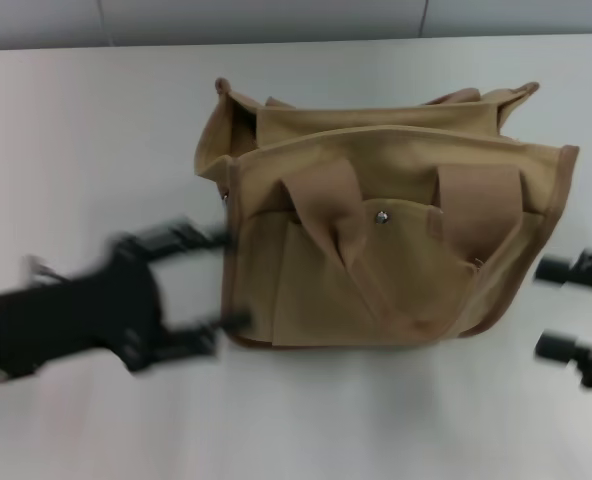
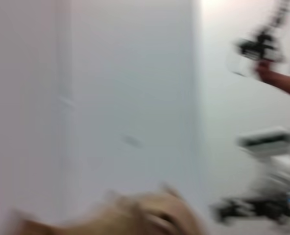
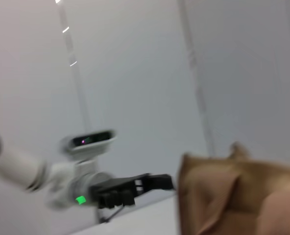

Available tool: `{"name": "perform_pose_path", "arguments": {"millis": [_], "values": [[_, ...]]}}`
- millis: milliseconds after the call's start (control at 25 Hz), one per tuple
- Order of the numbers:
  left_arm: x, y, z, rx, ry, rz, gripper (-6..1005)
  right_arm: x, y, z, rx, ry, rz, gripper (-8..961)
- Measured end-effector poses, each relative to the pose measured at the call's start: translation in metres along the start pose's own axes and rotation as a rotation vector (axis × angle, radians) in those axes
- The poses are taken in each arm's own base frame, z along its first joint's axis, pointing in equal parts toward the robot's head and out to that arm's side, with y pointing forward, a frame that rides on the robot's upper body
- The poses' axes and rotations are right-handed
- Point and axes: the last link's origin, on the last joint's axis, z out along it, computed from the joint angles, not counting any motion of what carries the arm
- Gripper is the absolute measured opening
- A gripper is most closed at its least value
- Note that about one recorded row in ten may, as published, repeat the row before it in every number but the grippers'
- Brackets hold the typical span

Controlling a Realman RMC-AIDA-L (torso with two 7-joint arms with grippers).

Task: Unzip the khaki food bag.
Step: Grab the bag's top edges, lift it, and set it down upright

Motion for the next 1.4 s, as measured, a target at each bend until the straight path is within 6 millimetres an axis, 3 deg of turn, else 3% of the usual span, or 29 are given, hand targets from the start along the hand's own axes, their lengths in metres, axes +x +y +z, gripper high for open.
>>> {"name": "perform_pose_path", "arguments": {"millis": [160,240,840,880,960,1400], "values": [[0.004,-0.009,-0.033,0.287,0.135,0.034,751,-0.004,-0.001,-0.019,0.137,-0.093,-0.046,790],[0.004,-0.009,-0.033,0.291,0.137,0.031,748,-0.004,-0.002,-0.022,0.156,-0.103,-0.048,790],[-0.029,0.0,0.007,0.223,0.057,0.059,728,-0.006,-0.003,-0.029,0.216,-0.14,-0.056,789],[-0.037,-0.005,0.019,0.243,0.033,0.057,726,-0.005,-0.003,-0.029,0.219,-0.14,-0.055,789],[-0.042,-0.012,0.024,0.291,0.014,0.059,724,-0.005,-0.003,-0.028,0.224,-0.14,-0.054,789],[-0.046,-0.02,0.025,0.42,0.034,0.095,709,-0.003,-0.004,-0.03,0.259,-0.159,-0.044,788]]}}
